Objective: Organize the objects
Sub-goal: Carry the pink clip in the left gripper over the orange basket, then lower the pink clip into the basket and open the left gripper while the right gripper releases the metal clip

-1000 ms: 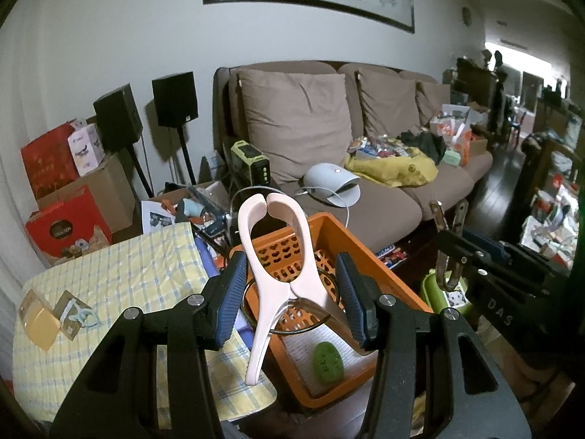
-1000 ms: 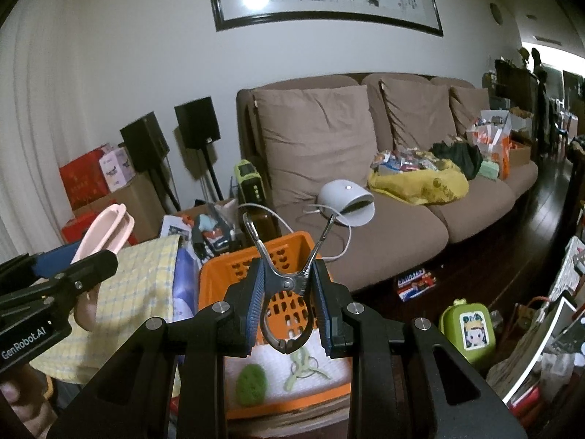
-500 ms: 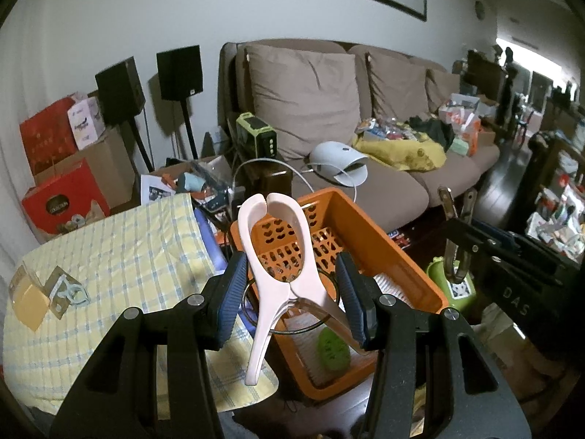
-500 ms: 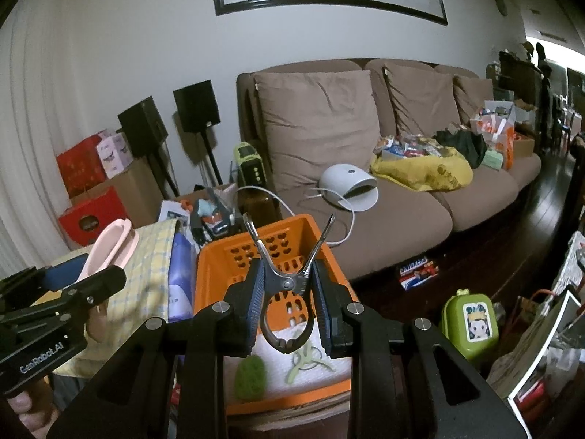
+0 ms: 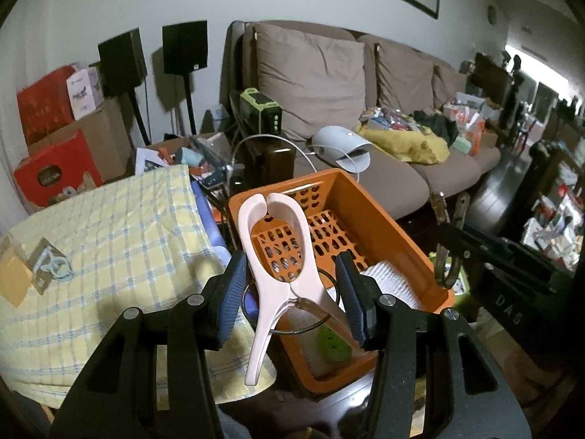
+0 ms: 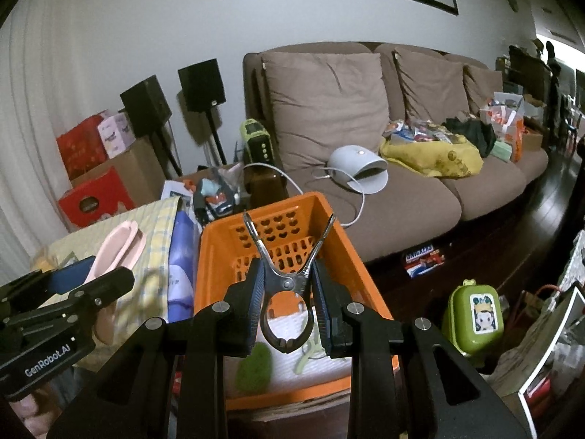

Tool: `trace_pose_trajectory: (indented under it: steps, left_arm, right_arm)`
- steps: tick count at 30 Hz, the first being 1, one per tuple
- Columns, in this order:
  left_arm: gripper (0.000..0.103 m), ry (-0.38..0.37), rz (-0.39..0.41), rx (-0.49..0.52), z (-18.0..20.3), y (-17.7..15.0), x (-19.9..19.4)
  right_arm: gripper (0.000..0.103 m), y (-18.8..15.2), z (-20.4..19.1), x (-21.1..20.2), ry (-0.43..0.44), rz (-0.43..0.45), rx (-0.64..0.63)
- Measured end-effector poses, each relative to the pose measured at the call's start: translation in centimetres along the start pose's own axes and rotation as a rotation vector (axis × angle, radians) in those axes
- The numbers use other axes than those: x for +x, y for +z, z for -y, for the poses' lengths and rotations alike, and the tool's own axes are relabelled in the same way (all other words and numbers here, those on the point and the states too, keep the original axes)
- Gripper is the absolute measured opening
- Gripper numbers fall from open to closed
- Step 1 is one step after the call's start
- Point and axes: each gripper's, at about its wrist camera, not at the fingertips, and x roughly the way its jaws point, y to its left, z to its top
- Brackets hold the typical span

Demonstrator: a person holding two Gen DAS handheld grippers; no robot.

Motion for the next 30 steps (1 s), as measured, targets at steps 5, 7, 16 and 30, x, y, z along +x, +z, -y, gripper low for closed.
trace_pose_trajectory:
  steps: [5,7,16,30]
  left_arm:
    - [0.047,-0.063,-0.021,-0.022,-0.1,-0.8,0.9]
    - [0.047,-0.086,-0.027,-0.025,0.0,-1.1,1.3]
    - [0.047,-0.105,-0.051,-0.014,0.5,-2.6,4.0]
    - [0.047,-0.076,-0.117,0.013,1.3,-5.5,7.1]
  right_arm:
    - [0.025,-0.6,0.2,1.3,0.010,-0.036,0.007]
    - [0.025,-1.0,0.4,2.0,0.017,-0.056,0.018]
    - [0.025,-2.4,1.5,4.8,0.001,-0.121,0.042]
    - [0.025,-3.7,2.7,6.3,-0.022,-0.159,0.075]
